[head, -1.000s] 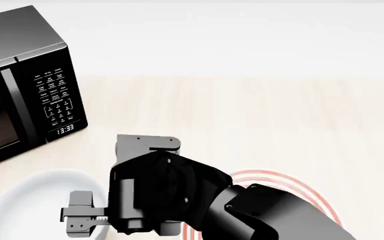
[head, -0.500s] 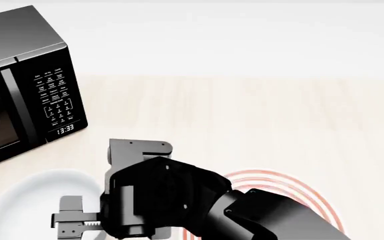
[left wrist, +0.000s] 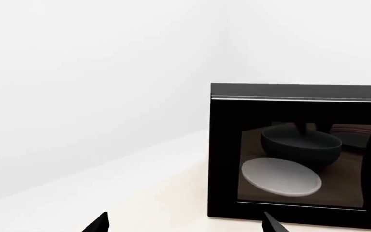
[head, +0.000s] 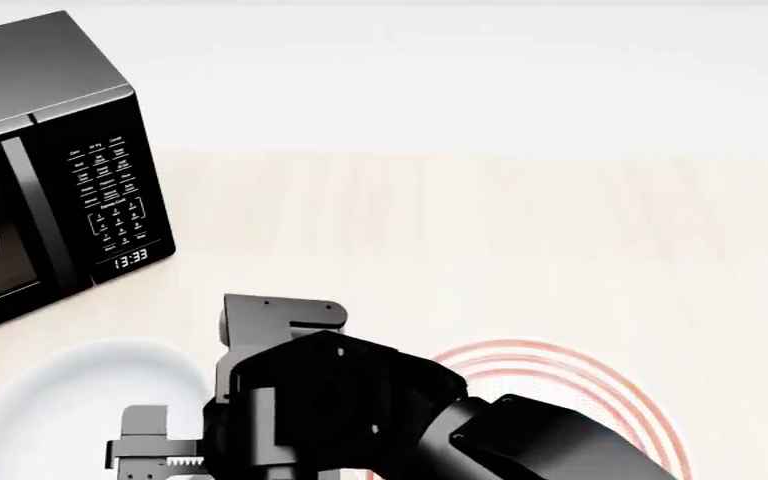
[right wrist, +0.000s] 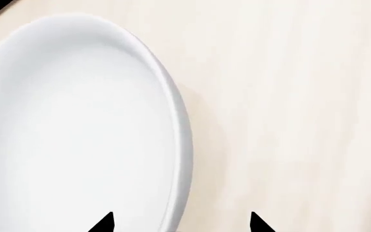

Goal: Put the white bowl to the right of the plate.

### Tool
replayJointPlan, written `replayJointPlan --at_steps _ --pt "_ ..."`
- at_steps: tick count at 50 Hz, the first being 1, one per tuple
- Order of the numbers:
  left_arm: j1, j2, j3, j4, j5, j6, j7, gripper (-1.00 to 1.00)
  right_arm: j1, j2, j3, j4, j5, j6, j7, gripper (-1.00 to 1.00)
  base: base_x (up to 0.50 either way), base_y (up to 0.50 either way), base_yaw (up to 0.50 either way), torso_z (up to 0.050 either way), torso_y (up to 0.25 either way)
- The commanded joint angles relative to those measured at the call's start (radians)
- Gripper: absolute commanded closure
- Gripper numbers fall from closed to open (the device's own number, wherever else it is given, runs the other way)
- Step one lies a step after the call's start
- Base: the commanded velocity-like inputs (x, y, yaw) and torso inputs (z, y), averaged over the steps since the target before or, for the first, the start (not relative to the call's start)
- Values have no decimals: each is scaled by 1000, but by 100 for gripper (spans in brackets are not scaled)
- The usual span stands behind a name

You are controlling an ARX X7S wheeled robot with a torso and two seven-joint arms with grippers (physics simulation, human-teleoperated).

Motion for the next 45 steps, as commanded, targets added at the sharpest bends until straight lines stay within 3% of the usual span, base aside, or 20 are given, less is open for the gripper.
replayJointPlan --at_steps 1,37,38,45 --pt "4 -2 3 1 -1 6 -3 -100 -12 0 1 -10 -25 -3 -77 -100 0 0 0 0 0" --pt "23 -11 -1 18 -20 16 -10 -100 -26 0 2 -31 -61 -38 -33 -100 0 0 0 0 0" --pt "24 -11 -1 19 -21 16 -10 -100 -27 0 3 -30 -56 -39 -19 100 0 0 0 0 0" --pt "33 -11 -6 27 -28 22 -10 -100 -16 0 4 -38 -50 -79 46 100 0 0 0 0 0"
